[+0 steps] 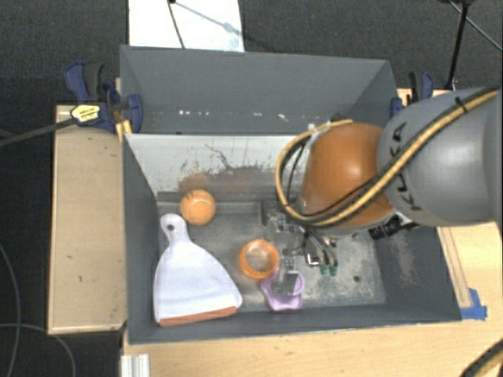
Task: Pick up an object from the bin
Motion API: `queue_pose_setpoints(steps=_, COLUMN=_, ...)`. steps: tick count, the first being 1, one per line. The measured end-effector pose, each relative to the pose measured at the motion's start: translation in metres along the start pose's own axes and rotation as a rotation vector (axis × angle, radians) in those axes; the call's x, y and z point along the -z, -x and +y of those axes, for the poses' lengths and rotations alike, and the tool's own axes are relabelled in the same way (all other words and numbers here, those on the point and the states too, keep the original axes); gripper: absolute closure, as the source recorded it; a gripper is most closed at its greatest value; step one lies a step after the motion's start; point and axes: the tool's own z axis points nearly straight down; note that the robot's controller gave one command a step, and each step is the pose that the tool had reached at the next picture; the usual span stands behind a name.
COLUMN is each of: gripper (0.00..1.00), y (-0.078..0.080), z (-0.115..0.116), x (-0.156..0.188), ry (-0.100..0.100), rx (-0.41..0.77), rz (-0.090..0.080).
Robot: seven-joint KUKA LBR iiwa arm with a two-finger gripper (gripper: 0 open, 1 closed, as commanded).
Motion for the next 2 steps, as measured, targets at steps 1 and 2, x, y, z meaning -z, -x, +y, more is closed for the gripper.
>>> queue_pose_setpoints(steps=1, gripper=0.0, y=-0.006, z=-0.006, x=-0.038, ry=-0.002, rx=0.013, rz=0.011)
queue_pose_setpoints(steps=2, gripper=0.0, y=-0.011, z=0.001, x=-0.06, ry=-0.002, rx=-0.064, rz=0.007)
